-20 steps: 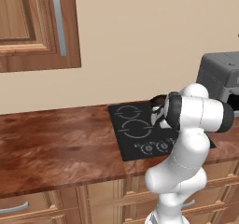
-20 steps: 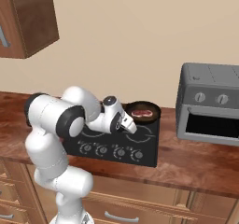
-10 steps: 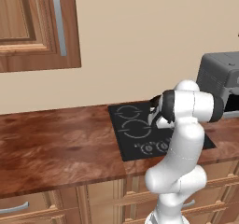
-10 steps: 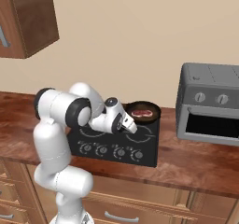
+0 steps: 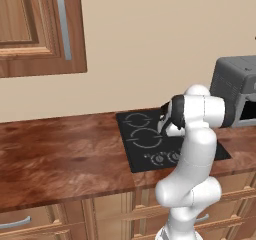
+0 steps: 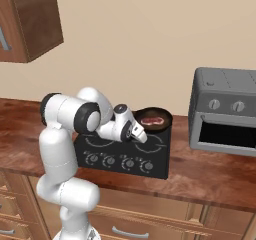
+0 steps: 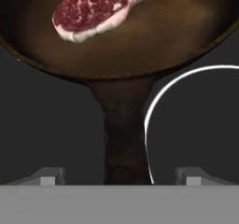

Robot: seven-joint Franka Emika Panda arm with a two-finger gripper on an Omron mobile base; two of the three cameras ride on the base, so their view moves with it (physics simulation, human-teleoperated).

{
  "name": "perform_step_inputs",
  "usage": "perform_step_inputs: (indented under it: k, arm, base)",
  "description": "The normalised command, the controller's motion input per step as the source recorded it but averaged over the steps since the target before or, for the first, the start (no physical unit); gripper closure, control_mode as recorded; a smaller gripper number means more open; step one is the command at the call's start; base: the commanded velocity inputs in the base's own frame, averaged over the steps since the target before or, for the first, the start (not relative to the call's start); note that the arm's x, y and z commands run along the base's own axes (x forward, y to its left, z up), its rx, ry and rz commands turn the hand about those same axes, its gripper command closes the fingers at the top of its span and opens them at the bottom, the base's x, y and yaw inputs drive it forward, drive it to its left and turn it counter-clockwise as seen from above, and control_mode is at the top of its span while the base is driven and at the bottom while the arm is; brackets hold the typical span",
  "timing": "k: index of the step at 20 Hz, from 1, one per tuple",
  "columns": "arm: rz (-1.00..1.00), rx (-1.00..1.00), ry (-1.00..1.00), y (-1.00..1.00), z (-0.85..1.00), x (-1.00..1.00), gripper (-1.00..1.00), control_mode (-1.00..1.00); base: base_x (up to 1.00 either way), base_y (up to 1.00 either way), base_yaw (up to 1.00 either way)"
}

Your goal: Pick up the pan with the steak in it and place it on the dining table. Then place the steak on the plate.

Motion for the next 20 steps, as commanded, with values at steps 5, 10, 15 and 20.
perform_step_inputs:
  k: [5,10,15,20]
  arm:
    - [-0.01,0.0,-0.01,0.0,0.03,0.01,1.0,-1.0]
    - [-0.05,0.04,-0.02,0.04,0.44,-0.07,1.0,-1.0]
    - [0.0,0.02,-0.1,0.14,0.6,-0.58,1.0,-1.0]
    - [0.04,0.0,-0.09,0.28,0.53,-0.81,1.0,-1.0]
  base:
    - [0.0,0.0,0.0]
    - [0.0,0.0,0.0]
    - [0.0,0.0,0.0]
    - [0.0,0.0,0.0]
